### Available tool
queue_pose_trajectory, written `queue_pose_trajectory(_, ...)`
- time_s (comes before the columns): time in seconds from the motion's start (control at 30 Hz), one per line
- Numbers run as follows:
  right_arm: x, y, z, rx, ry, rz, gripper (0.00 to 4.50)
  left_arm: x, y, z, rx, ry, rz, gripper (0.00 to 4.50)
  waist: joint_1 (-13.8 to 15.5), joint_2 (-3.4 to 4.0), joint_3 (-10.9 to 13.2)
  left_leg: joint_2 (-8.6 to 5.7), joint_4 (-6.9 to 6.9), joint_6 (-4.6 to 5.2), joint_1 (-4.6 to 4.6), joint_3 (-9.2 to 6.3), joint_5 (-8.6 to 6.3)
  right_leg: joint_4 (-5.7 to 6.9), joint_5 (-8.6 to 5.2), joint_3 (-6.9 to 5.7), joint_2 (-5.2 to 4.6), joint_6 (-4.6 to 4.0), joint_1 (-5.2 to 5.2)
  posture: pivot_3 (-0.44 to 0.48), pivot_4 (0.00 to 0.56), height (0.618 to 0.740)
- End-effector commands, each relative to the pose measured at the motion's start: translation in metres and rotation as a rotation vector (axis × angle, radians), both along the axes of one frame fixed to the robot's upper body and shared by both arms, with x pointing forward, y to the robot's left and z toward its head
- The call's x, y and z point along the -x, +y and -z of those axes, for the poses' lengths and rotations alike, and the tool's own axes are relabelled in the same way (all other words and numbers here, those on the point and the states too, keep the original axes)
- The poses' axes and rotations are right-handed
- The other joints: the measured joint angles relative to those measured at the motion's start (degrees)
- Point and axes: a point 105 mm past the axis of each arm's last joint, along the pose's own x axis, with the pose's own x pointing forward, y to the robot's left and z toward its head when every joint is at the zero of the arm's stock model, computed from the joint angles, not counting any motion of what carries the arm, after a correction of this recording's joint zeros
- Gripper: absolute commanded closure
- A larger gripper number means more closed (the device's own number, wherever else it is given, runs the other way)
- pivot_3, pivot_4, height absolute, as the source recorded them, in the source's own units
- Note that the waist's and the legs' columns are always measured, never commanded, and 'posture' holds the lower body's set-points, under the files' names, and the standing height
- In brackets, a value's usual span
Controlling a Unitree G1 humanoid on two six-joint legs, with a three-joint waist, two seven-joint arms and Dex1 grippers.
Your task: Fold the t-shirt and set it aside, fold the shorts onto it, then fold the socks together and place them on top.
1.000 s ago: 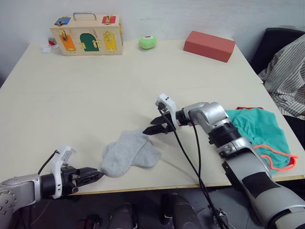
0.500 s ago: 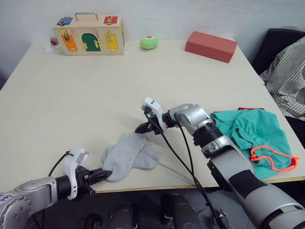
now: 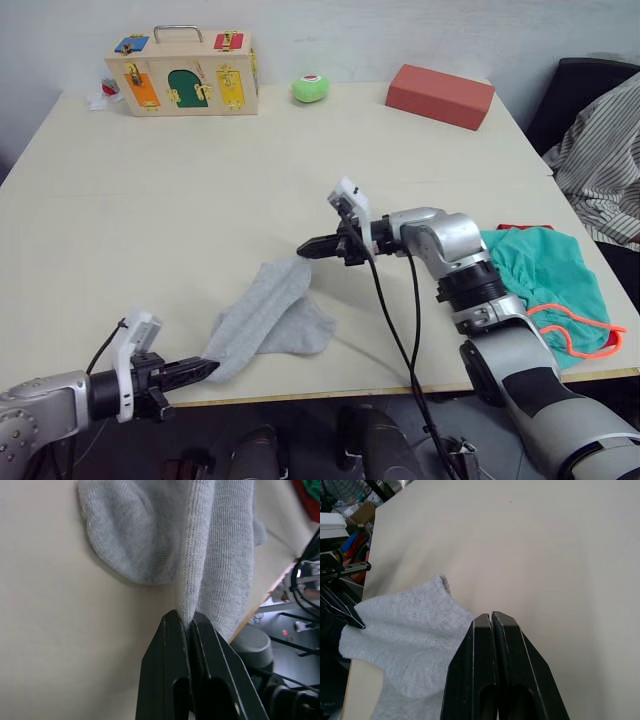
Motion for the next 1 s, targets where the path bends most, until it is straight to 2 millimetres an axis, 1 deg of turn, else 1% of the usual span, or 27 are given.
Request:
queue_pose_trajectory(0.03,0.010,-0.011,-0.019,-0.057,-0.025,0.007,4.50,0.001,0.006,-0.014,0.037,0.006,0.043,4.47,0.03,0.00,0.00,0.00,-0.02,-0.01,0.00,-0.01,0.00,-0.03,0.00,-0.01,0.00,0.00,0.00,0.000,0.150,0.740)
queue_pose_trajectory(0.13,0.024,-0.018,-0.018,-0.057,-0.012,0.004,4.50,-0.005,0.013,-0.020,0.014,0.001,0.081,4.47,0.08,0.02,0.01,0.01,-0.08,-0.01,-0.03,-0.06,-0.01,-0.14,0.00,-0.06,0.01,-0.01,0.01,0.000,0.150,0.740)
queue_pose_trajectory(0.2,0.036,-0.024,-0.013,-0.056,0.003,0.010,4.50,-0.017,0.018,-0.022,-0.024,-0.015,0.100,4.47,0.14,0.03,0.02,0.01,-0.10,-0.02,-0.06,-0.07,-0.01,-0.17,0.00,-0.08,0.01,-0.01,0.00,0.000,0.150,0.740)
queue_pose_trajectory(0.3,0.052,-0.033,-0.004,-0.064,0.017,0.029,4.50,-0.034,0.014,-0.032,-0.048,-0.022,0.172,4.47,0.55,0.03,0.02,0.00,-0.12,-0.03,-0.10,-0.11,0.00,-0.21,0.00,-0.15,0.01,0.00,0.00,0.000,0.150,0.740)
queue_pose_trajectory(0.33,0.057,-0.036,-0.001,-0.069,0.004,0.037,4.50,-0.037,0.010,-0.035,-0.044,-0.016,0.203,4.47,0.64,0.03,0.02,0.00,-0.13,-0.05,-0.12,-0.12,-0.01,-0.27,0.00,-0.17,0.02,0.00,0.00,0.000,0.150,0.740)
queue_pose_trajectory(0.37,0.061,-0.040,0.003,-0.071,-0.053,0.054,4.50,-0.042,0.008,-0.038,-0.046,-0.023,0.225,4.47,0.73,0.03,0.02,-0.01,-0.14,-0.05,-0.13,-0.12,-0.02,-0.27,0.01,-0.17,0.02,0.01,0.00,0.000,0.150,0.740)
queue_pose_trajectory(0.43,0.074,-0.047,0.019,-0.053,-0.101,0.094,4.50,-0.057,0.002,-0.041,-0.060,-0.048,0.265,4.47,1.35,0.03,0.01,-0.03,-0.20,-0.05,-0.15,-0.11,-0.02,-0.35,0.01,-0.18,0.02,0.02,0.00,0.000,0.150,0.740)
queue_pose_trajectory(0.5,0.084,-0.049,0.029,-0.058,-0.102,0.112,4.50,-0.066,-0.001,-0.042,-0.078,-0.057,0.300,4.47,1.62,0.02,0.02,-0.02,-0.34,-0.09,-0.15,-0.09,-0.04,-0.47,0.01,-0.21,0.11,0.04,0.00,0.000,0.150,0.740)
queue_pose_trajectory(0.6,0.097,-0.048,0.042,-0.070,-0.084,0.140,4.50,-0.075,-0.003,-0.042,-0.110,-0.067,0.354,4.47,1.10,0.00,0.04,-0.02,-0.38,-0.08,-0.15,0.11,-0.03,-0.46,0.00,-0.11,0.18,0.05,-0.08,0.000,0.150,0.740)
queue_pose_trajectory(0.77,0.107,-0.046,0.052,-0.073,-0.078,0.186,4.50,-0.081,-0.006,-0.041,-0.115,-0.018,0.408,4.47,1.23,-0.02,0.06,0.07,-0.36,-0.17,-0.09,0.14,0.04,-0.40,-0.01,-0.06,0.34,0.05,-0.10,0.000,0.150,0.740)
queue_pose_trajectory(1.0,0.101,-0.056,0.055,-0.052,-0.091,0.253,4.50,-0.081,-0.004,-0.033,-0.125,0.054,0.409,4.47,1.52,-0.06,0.08,0.16,-0.25,-0.16,-0.09,0.15,0.04,-0.34,-0.01,0.03,0.46,0.04,-0.09,0.000,0.150,0.740)
